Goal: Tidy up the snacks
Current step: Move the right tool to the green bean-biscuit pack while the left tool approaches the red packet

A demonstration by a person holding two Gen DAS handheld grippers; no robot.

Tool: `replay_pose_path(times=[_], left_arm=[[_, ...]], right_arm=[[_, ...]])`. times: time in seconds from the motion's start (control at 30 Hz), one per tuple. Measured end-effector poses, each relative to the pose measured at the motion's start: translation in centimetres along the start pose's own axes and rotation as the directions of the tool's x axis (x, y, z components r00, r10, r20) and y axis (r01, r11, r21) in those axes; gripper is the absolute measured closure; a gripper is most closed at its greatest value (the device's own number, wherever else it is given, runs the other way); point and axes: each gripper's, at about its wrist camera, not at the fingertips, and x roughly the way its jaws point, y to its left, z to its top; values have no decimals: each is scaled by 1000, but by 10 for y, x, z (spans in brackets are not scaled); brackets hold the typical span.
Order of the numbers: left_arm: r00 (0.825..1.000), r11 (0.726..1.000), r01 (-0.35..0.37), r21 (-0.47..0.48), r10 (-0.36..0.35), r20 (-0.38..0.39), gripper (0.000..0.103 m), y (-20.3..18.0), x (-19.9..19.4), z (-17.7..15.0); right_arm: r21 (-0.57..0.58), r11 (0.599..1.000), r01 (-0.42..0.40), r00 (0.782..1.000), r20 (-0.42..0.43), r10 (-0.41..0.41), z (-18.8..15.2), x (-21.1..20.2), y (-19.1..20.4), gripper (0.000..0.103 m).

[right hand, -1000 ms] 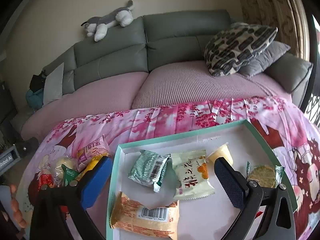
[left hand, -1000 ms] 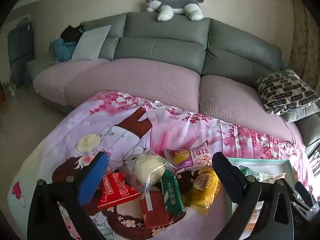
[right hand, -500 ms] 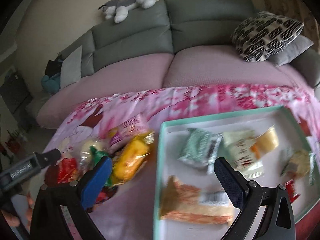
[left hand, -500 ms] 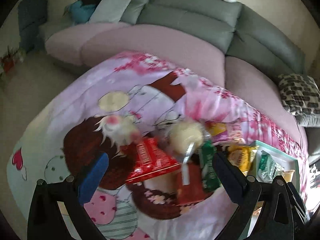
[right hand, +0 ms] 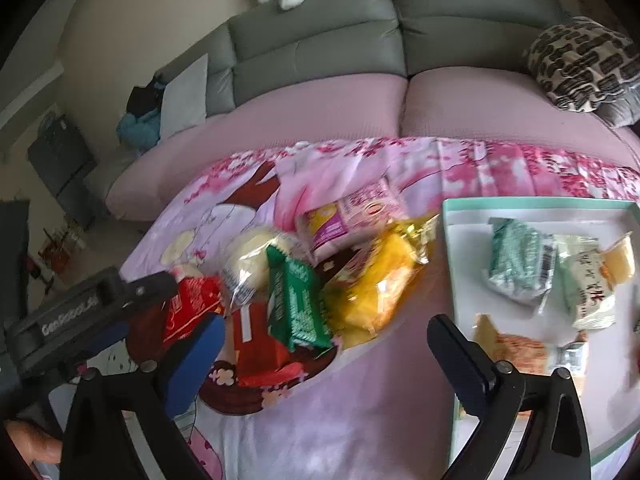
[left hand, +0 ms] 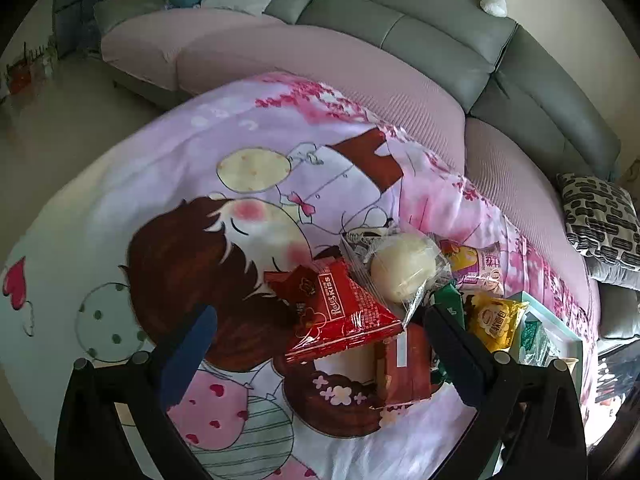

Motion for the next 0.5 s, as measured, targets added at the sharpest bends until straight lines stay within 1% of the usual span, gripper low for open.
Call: replay_pose_path(times=[0.07, 0.17, 0.27, 0.37, 0.5], left_arm=[[1000, 1000, 3, -5, -3, -22, 0, 0, 6, 0], [999, 1000, 9, -11, -10, -32, 0, -1, 13, 3], [999, 1000, 2, -10, -2, -40, 0, -5, 19, 7], [999, 1000, 2, -11, -2, -52, 0, -6, 25, 10], [997, 1000, -10, -24, 8, -75, 0, -5, 34, 13]], right_arm=[[-11, 1000, 0, 1000, -16, 0, -2, 5, 3, 6], [-4, 1000, -9, 1000, -26, 9, -3, 10, 6, 15], [-8, 1000, -19, 1000, 1, 19, 0, 6, 8, 17], [-28, 999, -25, 999, 27, 26, 5, 3, 11, 22], [-55, 998, -40, 999, 10, 40, 7, 11, 15, 29]])
